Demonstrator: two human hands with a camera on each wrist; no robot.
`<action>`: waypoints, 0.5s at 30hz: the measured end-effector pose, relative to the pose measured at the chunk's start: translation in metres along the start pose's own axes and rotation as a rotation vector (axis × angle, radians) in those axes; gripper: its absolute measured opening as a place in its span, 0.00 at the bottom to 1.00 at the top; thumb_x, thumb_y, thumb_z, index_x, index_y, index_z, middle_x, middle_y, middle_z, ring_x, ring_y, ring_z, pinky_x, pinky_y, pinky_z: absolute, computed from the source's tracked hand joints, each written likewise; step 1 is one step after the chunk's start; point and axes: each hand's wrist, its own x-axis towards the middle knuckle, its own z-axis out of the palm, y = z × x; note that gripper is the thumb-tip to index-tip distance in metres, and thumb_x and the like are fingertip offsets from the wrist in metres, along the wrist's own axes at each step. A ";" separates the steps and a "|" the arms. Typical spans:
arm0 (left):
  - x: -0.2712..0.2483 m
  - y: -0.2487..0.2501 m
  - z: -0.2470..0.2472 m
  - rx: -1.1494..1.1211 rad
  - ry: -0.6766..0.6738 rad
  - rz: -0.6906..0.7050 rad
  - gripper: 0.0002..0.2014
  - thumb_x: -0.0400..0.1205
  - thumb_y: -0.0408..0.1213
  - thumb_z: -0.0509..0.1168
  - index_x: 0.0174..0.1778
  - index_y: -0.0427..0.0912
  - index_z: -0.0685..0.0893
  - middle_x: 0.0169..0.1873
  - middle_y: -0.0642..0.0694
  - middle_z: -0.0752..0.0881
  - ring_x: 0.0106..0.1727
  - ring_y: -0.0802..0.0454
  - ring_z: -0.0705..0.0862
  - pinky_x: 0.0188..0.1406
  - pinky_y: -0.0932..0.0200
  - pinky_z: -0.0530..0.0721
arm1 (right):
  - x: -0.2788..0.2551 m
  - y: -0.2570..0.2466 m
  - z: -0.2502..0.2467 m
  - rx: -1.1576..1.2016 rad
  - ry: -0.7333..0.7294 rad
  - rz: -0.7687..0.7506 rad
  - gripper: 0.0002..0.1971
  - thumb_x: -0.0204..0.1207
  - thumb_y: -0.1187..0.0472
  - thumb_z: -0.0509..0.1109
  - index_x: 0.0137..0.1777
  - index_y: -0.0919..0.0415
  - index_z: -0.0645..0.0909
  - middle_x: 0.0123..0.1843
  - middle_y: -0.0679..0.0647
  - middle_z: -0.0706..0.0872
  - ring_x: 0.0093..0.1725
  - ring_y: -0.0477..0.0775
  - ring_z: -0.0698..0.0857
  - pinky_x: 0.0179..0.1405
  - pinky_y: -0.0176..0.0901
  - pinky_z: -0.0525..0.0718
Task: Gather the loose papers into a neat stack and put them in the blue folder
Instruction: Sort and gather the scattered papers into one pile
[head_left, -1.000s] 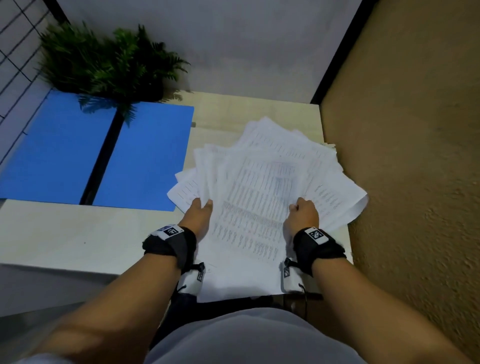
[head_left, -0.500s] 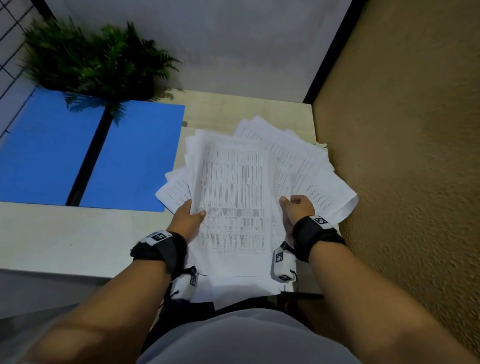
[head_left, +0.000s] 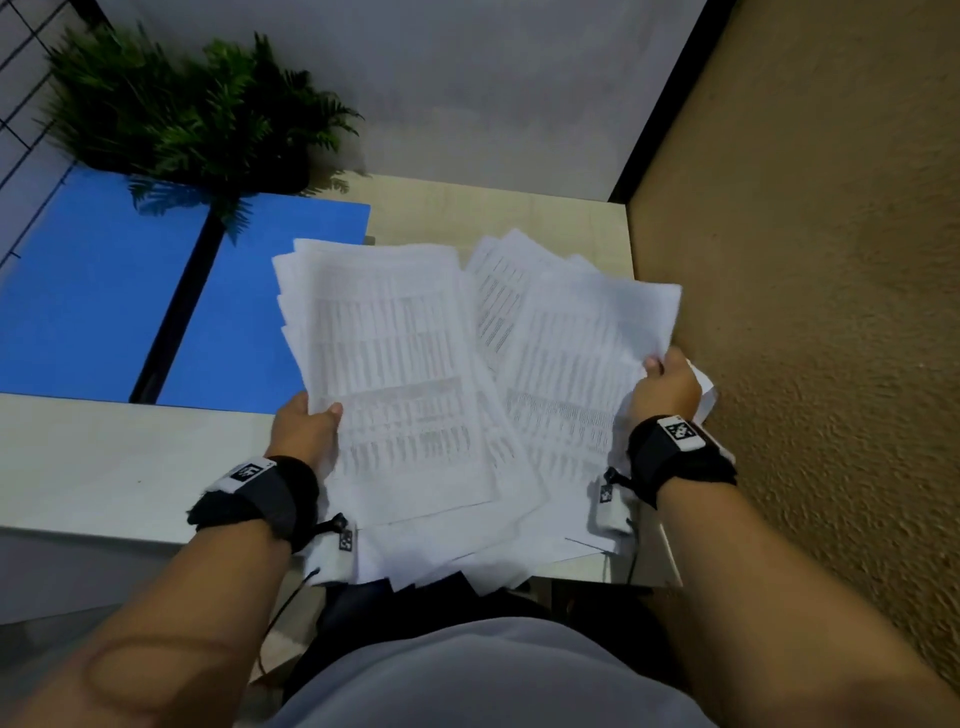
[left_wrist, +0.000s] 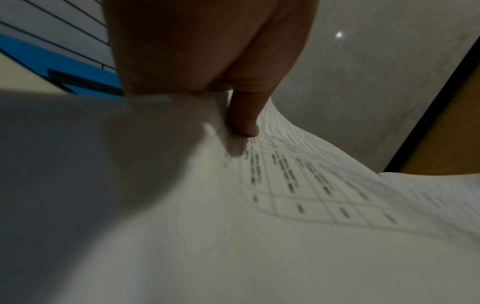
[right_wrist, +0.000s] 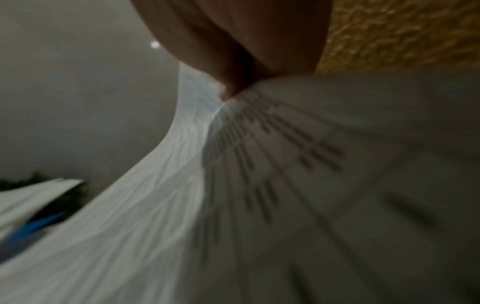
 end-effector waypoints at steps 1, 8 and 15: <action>0.001 0.000 -0.004 -0.016 0.005 -0.033 0.25 0.81 0.41 0.67 0.75 0.39 0.75 0.69 0.40 0.82 0.67 0.38 0.83 0.73 0.39 0.77 | 0.011 0.007 0.004 -0.040 -0.023 -0.001 0.17 0.85 0.66 0.57 0.71 0.72 0.73 0.65 0.65 0.83 0.63 0.63 0.81 0.64 0.43 0.75; -0.022 0.002 0.000 -0.052 -0.021 -0.092 0.11 0.87 0.32 0.60 0.65 0.42 0.77 0.56 0.39 0.85 0.57 0.39 0.84 0.59 0.50 0.80 | -0.005 0.030 0.045 -0.774 -0.470 -0.172 0.30 0.83 0.53 0.65 0.80 0.63 0.63 0.79 0.62 0.70 0.76 0.64 0.72 0.72 0.51 0.72; -0.034 -0.010 0.007 -0.248 -0.104 -0.114 0.16 0.87 0.32 0.59 0.70 0.47 0.78 0.59 0.43 0.88 0.61 0.42 0.87 0.66 0.38 0.82 | -0.019 0.042 0.058 -0.755 -0.671 -0.091 0.29 0.66 0.62 0.82 0.67 0.62 0.78 0.61 0.58 0.86 0.60 0.61 0.84 0.62 0.52 0.83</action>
